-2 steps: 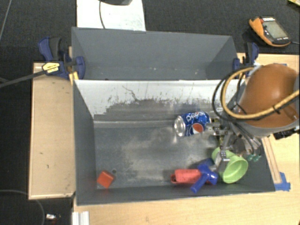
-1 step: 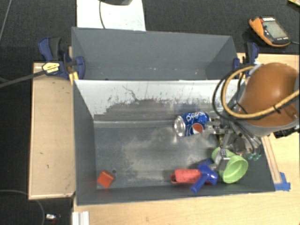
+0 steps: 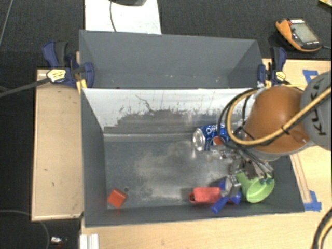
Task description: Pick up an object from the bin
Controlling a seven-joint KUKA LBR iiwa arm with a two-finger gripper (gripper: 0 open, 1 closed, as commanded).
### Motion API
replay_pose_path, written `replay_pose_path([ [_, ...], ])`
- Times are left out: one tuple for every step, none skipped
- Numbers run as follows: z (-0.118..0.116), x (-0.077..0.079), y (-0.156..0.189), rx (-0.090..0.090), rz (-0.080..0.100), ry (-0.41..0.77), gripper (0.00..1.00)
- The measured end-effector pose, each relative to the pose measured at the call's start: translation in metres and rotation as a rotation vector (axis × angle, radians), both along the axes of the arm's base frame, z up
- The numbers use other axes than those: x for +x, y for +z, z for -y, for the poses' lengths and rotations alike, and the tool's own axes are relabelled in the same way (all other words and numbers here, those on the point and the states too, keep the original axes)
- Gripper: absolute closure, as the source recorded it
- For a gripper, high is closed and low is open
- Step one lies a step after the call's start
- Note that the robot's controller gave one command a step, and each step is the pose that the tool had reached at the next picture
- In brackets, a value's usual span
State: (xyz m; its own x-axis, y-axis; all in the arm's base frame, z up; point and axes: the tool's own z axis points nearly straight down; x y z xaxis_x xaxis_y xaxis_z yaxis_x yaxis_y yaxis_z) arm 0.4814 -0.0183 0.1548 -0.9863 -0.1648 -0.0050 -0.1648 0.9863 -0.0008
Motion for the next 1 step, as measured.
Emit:
replay_pose_path([
  [-0.0450, 0.0011, -0.0017, 0.000, 0.006, 0.152, 0.00],
])
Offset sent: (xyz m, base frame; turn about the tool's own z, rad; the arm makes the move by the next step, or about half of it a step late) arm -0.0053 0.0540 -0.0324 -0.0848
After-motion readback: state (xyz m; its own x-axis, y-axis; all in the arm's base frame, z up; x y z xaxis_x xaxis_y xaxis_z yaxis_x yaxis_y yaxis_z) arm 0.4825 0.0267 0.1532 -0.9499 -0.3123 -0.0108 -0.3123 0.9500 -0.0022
